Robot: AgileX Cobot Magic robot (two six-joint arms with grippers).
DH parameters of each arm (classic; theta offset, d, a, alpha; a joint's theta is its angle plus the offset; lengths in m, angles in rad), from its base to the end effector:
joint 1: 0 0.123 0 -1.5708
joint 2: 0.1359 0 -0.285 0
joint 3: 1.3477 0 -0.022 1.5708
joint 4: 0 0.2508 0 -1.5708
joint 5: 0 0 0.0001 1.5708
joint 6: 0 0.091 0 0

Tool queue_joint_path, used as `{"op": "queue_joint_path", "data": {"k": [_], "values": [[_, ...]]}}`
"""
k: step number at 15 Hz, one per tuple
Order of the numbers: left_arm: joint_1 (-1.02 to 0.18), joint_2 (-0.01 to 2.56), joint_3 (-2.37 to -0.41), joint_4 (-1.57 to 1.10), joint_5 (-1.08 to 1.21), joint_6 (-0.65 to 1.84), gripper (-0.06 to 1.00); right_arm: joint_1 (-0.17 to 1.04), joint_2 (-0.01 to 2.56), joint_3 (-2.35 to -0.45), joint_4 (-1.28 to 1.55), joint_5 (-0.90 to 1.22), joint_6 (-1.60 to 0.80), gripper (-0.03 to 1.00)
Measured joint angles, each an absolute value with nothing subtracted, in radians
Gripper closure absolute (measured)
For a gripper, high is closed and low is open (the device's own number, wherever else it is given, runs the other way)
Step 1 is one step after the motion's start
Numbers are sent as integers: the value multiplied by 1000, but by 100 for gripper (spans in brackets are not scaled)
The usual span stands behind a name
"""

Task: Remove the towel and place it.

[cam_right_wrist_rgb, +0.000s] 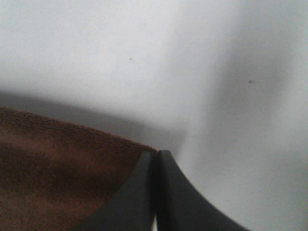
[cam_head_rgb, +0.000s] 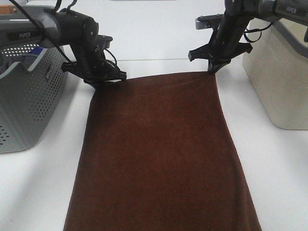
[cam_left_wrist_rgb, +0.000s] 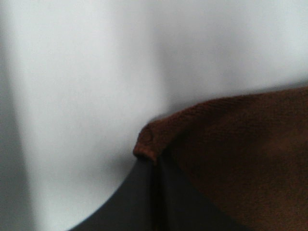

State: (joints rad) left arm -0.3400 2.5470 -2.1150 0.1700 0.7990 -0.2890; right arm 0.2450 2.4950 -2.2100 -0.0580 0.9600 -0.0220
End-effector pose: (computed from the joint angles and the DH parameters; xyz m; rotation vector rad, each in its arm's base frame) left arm 0.5099 -0.1686 0.1031 0.1927 2.6848 0.0087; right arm 0.5204 0.1256 0.1513 -0.3942 2.6966 -0.0103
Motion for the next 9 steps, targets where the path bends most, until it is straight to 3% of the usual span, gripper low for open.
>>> {"op": "queue_joint_path", "data": {"k": [9], "values": [[-339,2547,-2184,202,435,-290,94,245,2479,-2280,-164,722,-24,97]]}}
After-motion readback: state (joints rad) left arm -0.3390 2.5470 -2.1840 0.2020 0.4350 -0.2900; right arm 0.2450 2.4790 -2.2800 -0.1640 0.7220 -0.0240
